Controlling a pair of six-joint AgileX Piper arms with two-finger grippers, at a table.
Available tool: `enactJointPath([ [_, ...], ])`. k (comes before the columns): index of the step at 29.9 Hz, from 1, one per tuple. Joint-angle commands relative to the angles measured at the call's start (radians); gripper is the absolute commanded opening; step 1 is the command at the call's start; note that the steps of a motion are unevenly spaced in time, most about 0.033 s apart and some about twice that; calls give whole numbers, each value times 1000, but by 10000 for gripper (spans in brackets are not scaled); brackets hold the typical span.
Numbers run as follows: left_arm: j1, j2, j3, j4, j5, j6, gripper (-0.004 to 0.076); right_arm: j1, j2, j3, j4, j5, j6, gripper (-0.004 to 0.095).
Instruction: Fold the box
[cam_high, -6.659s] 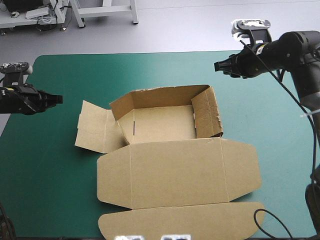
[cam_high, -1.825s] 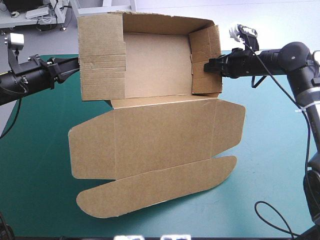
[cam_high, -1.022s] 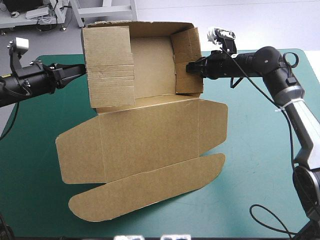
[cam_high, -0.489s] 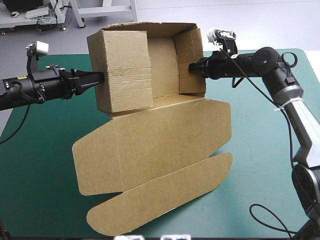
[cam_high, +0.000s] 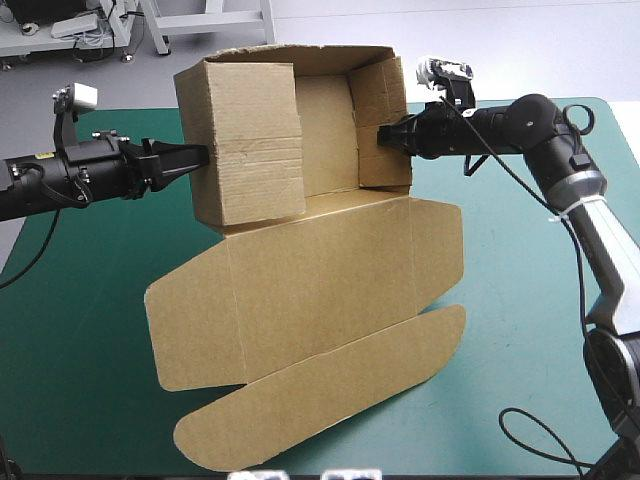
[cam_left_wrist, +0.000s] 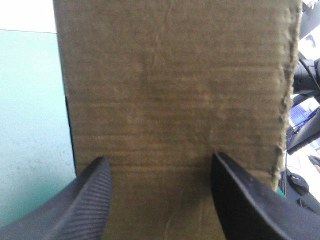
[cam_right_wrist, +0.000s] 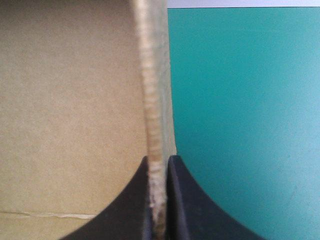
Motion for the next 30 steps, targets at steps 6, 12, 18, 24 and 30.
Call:
enactJointPath([
  [6,-9,-24,-26,-60,-1,0,430,-4,-56,-33,91,-83,29,-17],
  [12,-9,-24,-26,47,-49,-2,430,-48,-70,-33,92,-71,36,-16],
  [18,-9,-24,-26,56,-80,-2,425,-85,-74,-33,84,-32,32,-17],
  [24,-9,-16,-26,54,-98,-2,424,-80,-74,-33,84,-14,6,-17],
  [30,-9,5,-26,35,-112,-4,424,-80,-74,-33,84,22,-23,-17],
])
